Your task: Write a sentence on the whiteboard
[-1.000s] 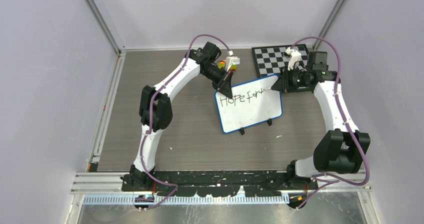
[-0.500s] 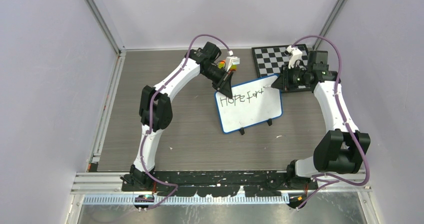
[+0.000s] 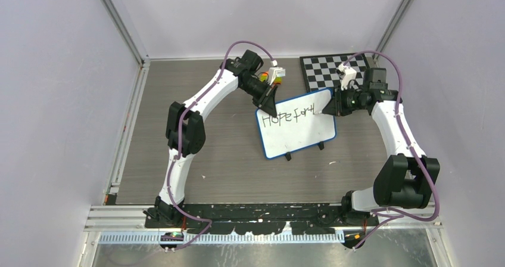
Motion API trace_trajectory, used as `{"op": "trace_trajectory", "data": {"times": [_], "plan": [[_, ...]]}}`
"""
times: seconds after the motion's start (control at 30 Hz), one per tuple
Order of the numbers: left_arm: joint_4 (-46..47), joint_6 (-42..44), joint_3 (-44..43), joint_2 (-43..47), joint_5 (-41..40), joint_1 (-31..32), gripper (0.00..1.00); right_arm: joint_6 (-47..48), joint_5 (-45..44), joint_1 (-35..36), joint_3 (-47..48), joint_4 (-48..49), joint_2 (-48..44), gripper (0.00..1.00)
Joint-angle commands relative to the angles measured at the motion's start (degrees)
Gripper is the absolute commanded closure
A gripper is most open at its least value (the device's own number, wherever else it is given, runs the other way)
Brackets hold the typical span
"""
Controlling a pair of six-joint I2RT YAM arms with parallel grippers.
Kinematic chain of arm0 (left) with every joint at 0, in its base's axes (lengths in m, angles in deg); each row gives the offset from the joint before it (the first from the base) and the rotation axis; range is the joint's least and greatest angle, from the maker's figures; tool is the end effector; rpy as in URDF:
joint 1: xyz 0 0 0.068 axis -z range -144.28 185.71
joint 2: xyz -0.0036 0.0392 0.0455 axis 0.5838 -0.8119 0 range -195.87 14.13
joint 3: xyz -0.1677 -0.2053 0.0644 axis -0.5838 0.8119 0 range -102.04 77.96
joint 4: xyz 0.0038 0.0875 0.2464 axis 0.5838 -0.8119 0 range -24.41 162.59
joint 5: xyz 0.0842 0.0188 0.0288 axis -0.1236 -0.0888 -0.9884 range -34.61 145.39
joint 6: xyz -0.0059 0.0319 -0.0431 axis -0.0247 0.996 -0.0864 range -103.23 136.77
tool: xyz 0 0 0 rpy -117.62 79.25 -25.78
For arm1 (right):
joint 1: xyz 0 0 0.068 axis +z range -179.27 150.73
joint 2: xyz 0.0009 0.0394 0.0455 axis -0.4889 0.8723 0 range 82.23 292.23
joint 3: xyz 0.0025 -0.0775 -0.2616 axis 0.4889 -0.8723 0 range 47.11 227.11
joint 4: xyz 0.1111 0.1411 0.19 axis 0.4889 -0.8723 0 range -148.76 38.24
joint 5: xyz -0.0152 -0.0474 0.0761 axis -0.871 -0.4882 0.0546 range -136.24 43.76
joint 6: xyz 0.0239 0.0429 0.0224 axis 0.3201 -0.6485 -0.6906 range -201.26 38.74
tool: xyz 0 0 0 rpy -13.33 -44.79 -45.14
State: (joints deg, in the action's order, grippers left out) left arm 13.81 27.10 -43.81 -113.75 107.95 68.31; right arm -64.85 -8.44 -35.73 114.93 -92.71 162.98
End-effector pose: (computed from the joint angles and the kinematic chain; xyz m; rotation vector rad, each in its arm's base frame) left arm 0.3831 -0.2784 0.2689 1.2059 2.2933 -1.3584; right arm 0.2906 -0.0110 0.2952 -0.4614 2.3004 0.6318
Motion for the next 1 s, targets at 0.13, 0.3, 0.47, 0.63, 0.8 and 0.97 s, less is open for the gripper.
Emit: {"op": "trace_trajectory", "data": {"times": [0.13,0.3,0.47,0.63,0.8,0.97], "plan": [[-0.4,0.6,-1.0,-1.0,0.8,1.5,1.00,-1.0,-0.8,-0.1,4.9,3.2,-0.5,1.00],[-0.5,0.8,-0.9,-0.9,0.7,1.5,1.00,-0.9,-1.2,-0.1,5.8,3.2,0.4,1.00],[-0.5,0.7,-1.1,-1.0,0.7,1.5,1.00,-0.3,-2.0,-0.3,4.8,3.2,0.0,1.00],[-0.5,0.7,-1.0,-0.9,0.6,1.4,1.00,0.8,-2.4,-0.7,2.6,2.7,-1.2,1.00],[-0.4,0.6,-1.1,-1.0,0.6,1.4,1.00,1.9,-2.1,-0.7,1.2,1.4,-1.8,1.00],[-0.4,0.5,-1.2,-1.1,0.7,1.4,1.00,2.3,-2.1,-0.7,0.7,1.2,-2.3,1.00]]}}
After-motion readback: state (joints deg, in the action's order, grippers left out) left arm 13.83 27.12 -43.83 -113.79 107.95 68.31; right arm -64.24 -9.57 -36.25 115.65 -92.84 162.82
